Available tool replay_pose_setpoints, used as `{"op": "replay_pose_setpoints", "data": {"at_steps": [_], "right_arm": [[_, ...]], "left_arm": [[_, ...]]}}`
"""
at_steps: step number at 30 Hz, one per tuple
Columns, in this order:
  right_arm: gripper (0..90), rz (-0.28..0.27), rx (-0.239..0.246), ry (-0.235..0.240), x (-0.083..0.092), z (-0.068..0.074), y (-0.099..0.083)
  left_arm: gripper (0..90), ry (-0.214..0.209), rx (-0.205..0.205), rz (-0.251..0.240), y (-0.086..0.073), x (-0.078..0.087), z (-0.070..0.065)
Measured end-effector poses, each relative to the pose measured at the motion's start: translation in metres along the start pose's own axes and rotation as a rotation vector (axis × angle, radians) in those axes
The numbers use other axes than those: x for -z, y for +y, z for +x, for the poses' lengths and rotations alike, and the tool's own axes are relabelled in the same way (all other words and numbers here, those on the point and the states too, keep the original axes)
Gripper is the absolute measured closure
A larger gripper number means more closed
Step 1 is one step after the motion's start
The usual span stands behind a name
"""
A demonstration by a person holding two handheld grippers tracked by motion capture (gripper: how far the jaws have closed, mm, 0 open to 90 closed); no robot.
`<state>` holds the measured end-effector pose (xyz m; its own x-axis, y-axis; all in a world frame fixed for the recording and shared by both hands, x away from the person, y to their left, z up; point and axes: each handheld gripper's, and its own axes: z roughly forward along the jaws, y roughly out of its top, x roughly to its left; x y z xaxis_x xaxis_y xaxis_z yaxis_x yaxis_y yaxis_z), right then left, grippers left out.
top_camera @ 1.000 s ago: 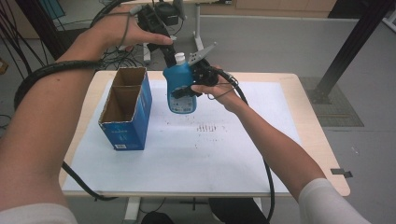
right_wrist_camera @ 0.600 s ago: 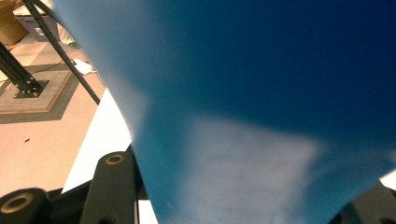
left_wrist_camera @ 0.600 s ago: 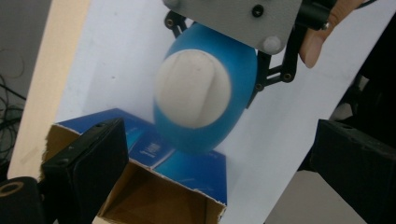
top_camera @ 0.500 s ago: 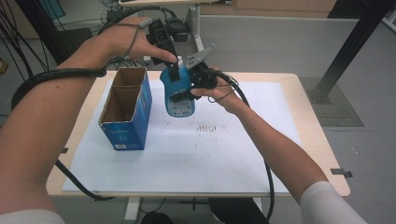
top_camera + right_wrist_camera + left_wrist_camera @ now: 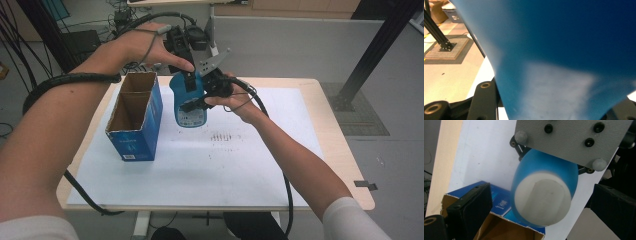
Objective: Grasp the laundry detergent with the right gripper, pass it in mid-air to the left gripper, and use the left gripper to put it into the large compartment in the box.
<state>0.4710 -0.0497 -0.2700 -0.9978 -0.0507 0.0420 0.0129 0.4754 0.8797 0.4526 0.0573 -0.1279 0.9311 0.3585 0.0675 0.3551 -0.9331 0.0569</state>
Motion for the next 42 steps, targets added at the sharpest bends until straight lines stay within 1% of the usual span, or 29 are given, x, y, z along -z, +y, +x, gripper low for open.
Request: {"op": "replay_pose_setpoints", "data": {"at_steps": [3, 6, 9, 10, 11, 12, 13, 14, 16, 17, 19, 21, 23, 24, 25, 26, 28, 32, 34, 35, 36, 38, 40, 42], "right_arm": [[44.1, 0.005, 0.009, 0.003, -0.002, 0.001, -0.002], [44.2, 0.005, 0.005, 0.007, -0.003, 0.002, -0.002], [44.1, 0.01, 0.014, 0.007, -0.003, 0.004, -0.002], [44.1, 0.01, 0.007, 0.013, -0.003, 0.005, -0.001], [44.1, -0.003, 0.038, 0.004, -0.004, 0.004, -0.001], [44.1, -0.008, 0.027, 0.017, -0.004, 0.005, 0.0], [44.1, -0.005, 0.037, 0.012, -0.004, 0.005, 0.0], [44.1, -0.009, 0.029, 0.018, -0.004, 0.006, 0.0], [44.1, -0.008, 0.031, 0.013, -0.004, 0.006, 0.0], [44.1, -0.008, 0.028, 0.02, -0.004, 0.006, 0.0], [44.1, -0.005, 0.04, 0.015, -0.004, 0.005, 0.0], [44.1, -0.006, 0.029, 0.021, -0.004, 0.007, 0.001], [44.1, -0.007, 0.03, 0.022, -0.004, 0.007, 0.0], [44.1, -0.004, 0.041, 0.016, -0.004, 0.006, 0.0], [44.1, -0.008, 0.031, 0.024, -0.004, 0.007, 0.0], [44.2, -0.004, 0.042, 0.018, -0.004, 0.006, 0.0], [44.1, -0.006, 0.034, 0.025, -0.004, 0.007, 0.0], [44.1, -0.005, 0.043, 0.016, -0.004, 0.006, -0.001], [44.1, -0.013, 0.035, 0.024, -0.003, 0.007, 0.0], [44.1, -0.014, 0.036, 0.023, -0.003, 0.007, 0.0], [44.1, -0.012, 0.049, 0.015, -0.003, 0.007, 0.0], [44.1, -0.014, 0.039, 0.024, -0.003, 0.008, 0.0], [44.1, -0.015, 0.039, 0.024, -0.003, 0.008, 0.0], [44.1, -0.014, 0.039, 0.025, -0.003, 0.008, 0.0]], "left_arm": [[4.6, -0.004, -0.02, 0.021, 0.001, -0.003, -0.001], [4.6, -0.011, -0.032, 0.038, 0.003, -0.008, -0.002], [4.8, -0.015, -0.038, 0.05, 0.004, -0.014, -0.003], [4.7, -0.019, -0.035, 0.05, 0.004, -0.016, -0.004], [4.7, -0.02, -0.036, 0.053, 0.004, -0.018, -0.004], [4.8, -0.017, -0.038, 0.049, 0.004, -0.019, -0.004], [4.7, -0.018, -0.043, 0.049, 0.004, -0.02, -0.005], [4.7, -0.022, -0.045, 0.047, 0.004, -0.02, -0.005], [4.7, -0.028, -0.055, 0.043, 0.004, -0.02, -0.006], [4.7, -0.028, -0.056, 0.04, 0.004, -0.021, -0.006], [4.6, -0.029, -0.057, 0.043, 0.005, -0.021, -0.006], [4.7, -0.025, -0.058, 0.039, 0.004, -0.022, -0.007], [4.6, -0.027, -0.059, 0.034, 0.004, -0.022, -0.007], [4.7, -0.028, -0.061, 0.035, 0.004, -0.022, -0.007], [4.7, -0.029, -0.057, 0.033, 0.004, -0.023, -0.007], [4.8, -0.026, -0.059, 0.035, 0.004, -0.024, -0.007], [4.8, -0.026, -0.062, 0.039, 0.004, -0.024, -0.007], [4.8, -0.03, -0.061, 0.038, 0.004, -0.025, -0.007], [4.7, -0.029, -0.063, 0.04, 0.005, -0.025, -0.007], [4.8, -0.03, -0.062, 0.041, 0.005, -0.026, -0.007], [4.5, -0.03, -0.062, 0.042, 0.005, -0.026, -0.007], [4.7, -0.031, -0.06, 0.044, 0.005, -0.027, -0.007], [4.6, -0.031, -0.06, 0.048, 0.005, -0.027, -0.007], [4.7, -0.028, -0.062, 0.042, 0.005, -0.027, -0.007]]}}
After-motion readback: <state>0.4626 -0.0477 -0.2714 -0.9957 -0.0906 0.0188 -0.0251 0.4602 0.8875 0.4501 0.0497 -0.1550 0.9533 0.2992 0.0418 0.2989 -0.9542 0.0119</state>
